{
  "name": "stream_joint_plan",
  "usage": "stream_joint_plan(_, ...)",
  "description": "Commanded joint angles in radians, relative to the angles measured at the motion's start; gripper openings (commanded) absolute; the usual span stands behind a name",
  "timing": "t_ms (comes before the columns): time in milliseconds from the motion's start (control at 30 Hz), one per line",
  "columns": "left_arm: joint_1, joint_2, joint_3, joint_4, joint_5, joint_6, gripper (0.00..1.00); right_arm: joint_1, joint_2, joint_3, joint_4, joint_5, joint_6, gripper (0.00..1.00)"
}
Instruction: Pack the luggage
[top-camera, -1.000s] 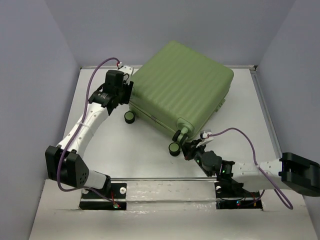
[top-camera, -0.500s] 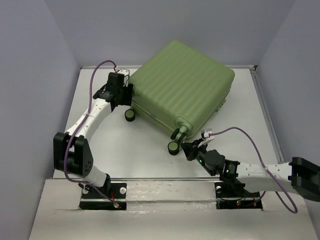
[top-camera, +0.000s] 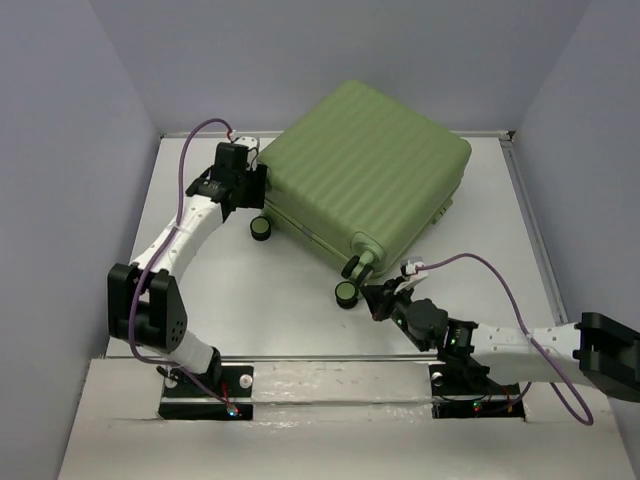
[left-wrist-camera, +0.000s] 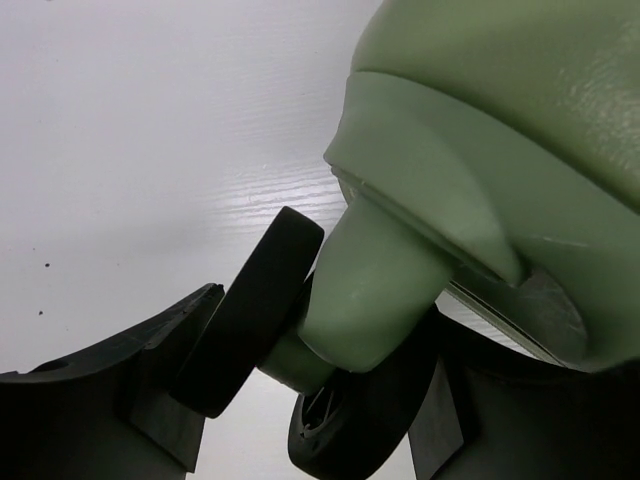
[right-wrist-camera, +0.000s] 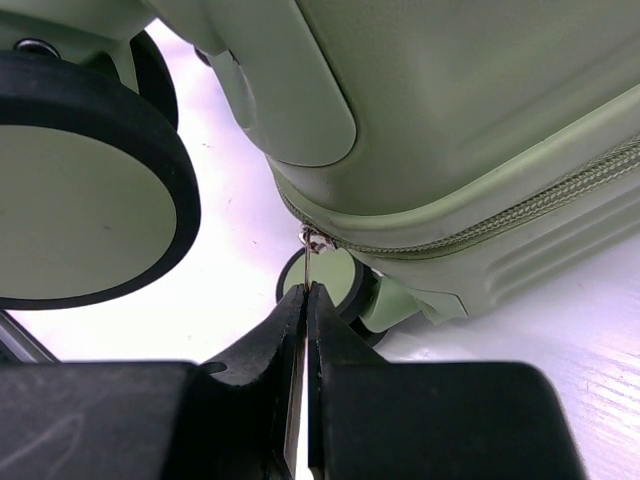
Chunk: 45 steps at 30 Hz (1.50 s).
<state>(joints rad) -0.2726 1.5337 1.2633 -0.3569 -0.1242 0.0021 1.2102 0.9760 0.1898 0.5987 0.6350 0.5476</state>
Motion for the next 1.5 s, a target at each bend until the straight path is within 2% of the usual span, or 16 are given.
stream_joint_plan(0,-0.014,-0.114,-0.039,0.128,0.156,-0.077,0.06,-0.015,-0.032,0.072,0.063,-0.038,-0.005,0.07)
stream_joint_plan(133,-0.014,-0.236,-0.163,0.190,0.292,-0.148,0.06,-0.086,-0.080,0.117,-0.075,-0.121,0.002,0.07)
stream_joint_plan(267,-0.025,-0.361,-0.278,0.217,0.353,-0.178,0.06,-0.159,-0.144,0.175,-0.218,-0.204,-0.027,0.07)
stream_joint_plan(400,-0.046,-0.519,-0.401,0.225,0.409,-0.211,0.06,-0.170,-0.187,0.256,-0.385,-0.184,-0.070,0.07)
stream_joint_plan(500,-0.088,-0.622,-0.470,0.246,0.428,-0.258,0.06,-0.170,-0.197,0.281,-0.404,-0.155,-0.040,0.07)
stream_joint_plan(600,-0.137,-0.681,-0.502,0.272,0.423,-0.300,0.06,-0.170,-0.146,0.255,-0.352,-0.095,0.000,0.07)
stream_joint_plan(667,-0.212,-0.724,-0.536,0.292,0.394,-0.338,0.06,-0.140,-0.105,0.182,-0.136,-0.046,-0.018,0.07)
stream_joint_plan(700,-0.243,-0.736,-0.542,0.300,0.374,-0.343,0.06,-0.073,-0.032,0.166,0.056,0.003,-0.044,0.07)
stream_joint_plan(800,-0.309,-0.751,-0.551,0.296,0.317,-0.341,0.06,-0.017,0.117,0.218,0.195,0.118,-0.191,0.07)
stream_joint_plan(967,-0.330,-0.767,-0.542,0.308,0.462,-0.366,0.07,-0.037,0.070,0.212,0.155,0.091,-0.193,0.07)
stream_joint_plan(1000,-0.364,-0.767,-0.544,0.326,0.506,-0.378,0.15,-0.037,0.052,0.212,0.074,0.044,-0.167,0.07)
stream_joint_plan(1033,-0.387,-0.764,-0.542,0.337,0.515,-0.382,0.42,-0.049,0.015,0.206,0.037,0.025,-0.150,0.07)
stream_joint_plan(1100,-0.430,-0.755,-0.538,0.351,0.529,-0.401,0.69,-0.049,-0.023,0.183,-0.019,-0.017,-0.097,0.07)
stream_joint_plan(1133,-0.471,-0.735,-0.527,0.393,0.529,-0.421,0.86,-0.060,-0.045,0.160,-0.080,-0.030,-0.074,0.07)
stream_joint_plan(1233,-0.539,-0.672,-0.501,0.443,0.515,-0.453,0.96,-0.069,-0.140,0.134,-0.227,-0.041,-0.003,0.07)
stream_joint_plan(1467,-0.697,-0.413,-0.383,0.539,0.468,-0.474,0.96,-0.201,-0.313,0.080,-0.436,-0.094,0.097,0.07)
